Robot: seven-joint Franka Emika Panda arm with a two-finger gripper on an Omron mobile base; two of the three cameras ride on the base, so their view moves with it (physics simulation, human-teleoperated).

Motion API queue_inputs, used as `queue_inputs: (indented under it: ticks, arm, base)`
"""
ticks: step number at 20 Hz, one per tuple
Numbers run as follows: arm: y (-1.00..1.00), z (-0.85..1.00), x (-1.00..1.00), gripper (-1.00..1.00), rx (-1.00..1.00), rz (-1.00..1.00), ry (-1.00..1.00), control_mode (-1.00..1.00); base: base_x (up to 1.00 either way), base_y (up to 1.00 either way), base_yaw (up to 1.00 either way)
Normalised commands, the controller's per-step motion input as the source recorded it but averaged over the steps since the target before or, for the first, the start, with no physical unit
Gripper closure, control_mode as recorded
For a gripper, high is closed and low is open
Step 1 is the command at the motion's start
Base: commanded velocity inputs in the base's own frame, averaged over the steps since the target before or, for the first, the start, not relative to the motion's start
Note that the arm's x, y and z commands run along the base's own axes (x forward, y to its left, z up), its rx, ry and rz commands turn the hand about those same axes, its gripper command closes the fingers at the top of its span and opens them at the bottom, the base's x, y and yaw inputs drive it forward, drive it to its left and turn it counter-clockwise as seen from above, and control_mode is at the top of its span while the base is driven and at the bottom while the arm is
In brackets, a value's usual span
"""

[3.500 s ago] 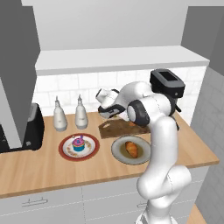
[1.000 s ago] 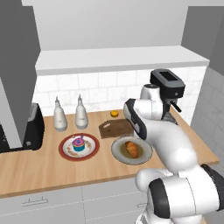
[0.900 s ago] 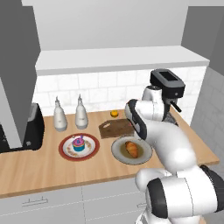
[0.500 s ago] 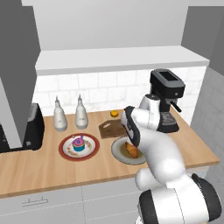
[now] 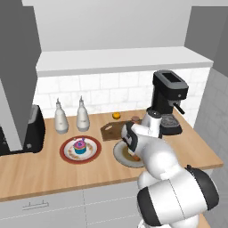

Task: From the different types of pastries on the counter, select a croissant and place it on the cutting board. Then retrieve a jar of jam from the cabinet and place it alongside the croissant on the cutting board.

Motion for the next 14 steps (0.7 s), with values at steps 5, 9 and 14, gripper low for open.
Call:
queue_inputs:
  ticks: [5,9,14]
  arm:
    - [0.52,0.32,0.30,-1.00,0.05,-0.50,0.12,-1.00]
    - [0.33,0.20,0.01,-1.00,0.06,-0.50,0.29,-1.00]
    - [0.54,0.02,0.00,-1.00,0.04,-0.54,0.31,-1.00]
  base:
    - [0.00,0.00,0.00]
    - [0.00,0.00,0.00]
    - [0.00,0.00,0.00]
